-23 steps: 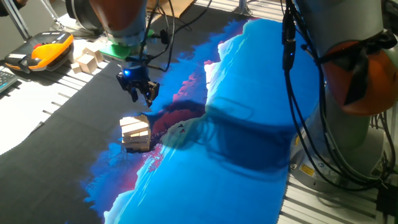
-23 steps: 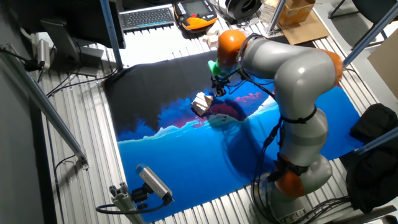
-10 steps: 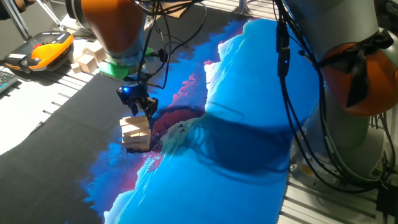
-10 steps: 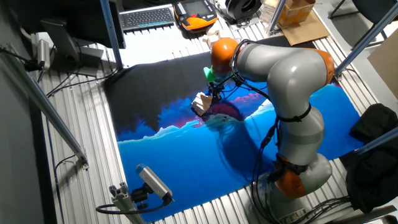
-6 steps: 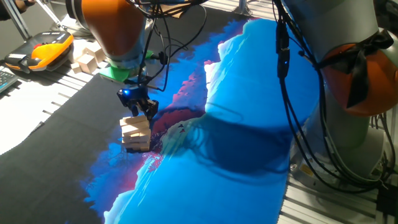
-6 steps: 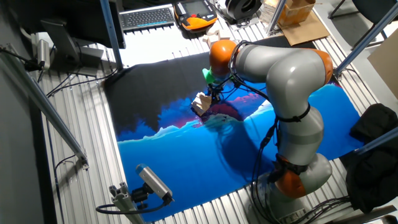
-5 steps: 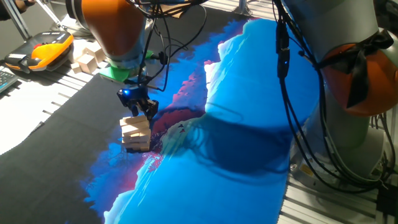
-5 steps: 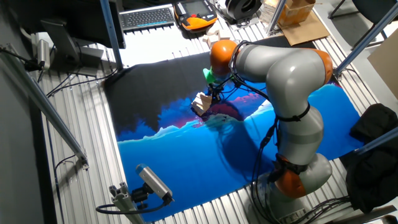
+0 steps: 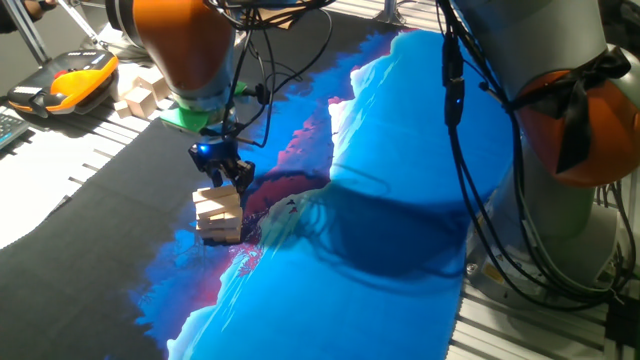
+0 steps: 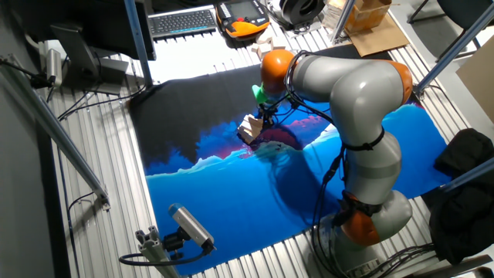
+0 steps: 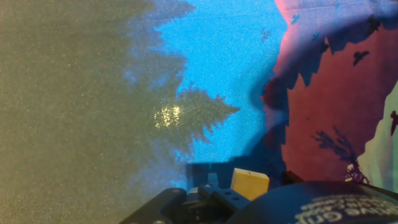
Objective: Play Jenga
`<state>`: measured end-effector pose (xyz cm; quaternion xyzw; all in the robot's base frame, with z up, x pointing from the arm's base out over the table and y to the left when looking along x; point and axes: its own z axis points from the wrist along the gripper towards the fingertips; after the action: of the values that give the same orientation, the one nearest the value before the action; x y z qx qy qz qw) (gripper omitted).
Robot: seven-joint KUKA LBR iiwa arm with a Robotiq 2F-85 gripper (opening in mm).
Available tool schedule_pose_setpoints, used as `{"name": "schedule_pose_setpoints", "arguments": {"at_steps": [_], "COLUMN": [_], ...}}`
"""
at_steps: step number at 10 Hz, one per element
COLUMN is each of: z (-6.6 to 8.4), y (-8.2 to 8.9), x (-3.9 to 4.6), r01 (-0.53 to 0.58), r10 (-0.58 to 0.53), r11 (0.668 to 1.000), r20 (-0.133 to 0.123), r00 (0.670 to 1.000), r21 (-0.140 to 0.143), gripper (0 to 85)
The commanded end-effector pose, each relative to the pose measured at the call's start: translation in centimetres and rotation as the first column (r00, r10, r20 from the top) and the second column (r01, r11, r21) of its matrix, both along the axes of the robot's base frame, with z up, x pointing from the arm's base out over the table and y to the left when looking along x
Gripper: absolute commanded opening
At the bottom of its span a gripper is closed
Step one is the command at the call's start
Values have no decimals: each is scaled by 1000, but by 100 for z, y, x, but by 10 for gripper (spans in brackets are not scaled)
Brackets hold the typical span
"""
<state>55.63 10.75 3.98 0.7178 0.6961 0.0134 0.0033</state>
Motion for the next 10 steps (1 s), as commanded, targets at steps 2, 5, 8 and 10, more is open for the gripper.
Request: {"name": "schedule_pose_setpoints", "arguments": {"at_steps": [2, 5, 8, 10], "z": [-3, -7, -13, -30], "y": [-1, 0, 7, 2], "x": [4, 6, 1, 9], "r01": [-5, -11, -10, -8], "r10": [5, 11, 10, 8], "r11": [1000, 1000, 1000, 1000], "r20": [2, 5, 2, 3], "r00": [1000, 1000, 1000, 1000], "r21": [3, 7, 3, 4], "gripper": [510, 510, 510, 510]}}
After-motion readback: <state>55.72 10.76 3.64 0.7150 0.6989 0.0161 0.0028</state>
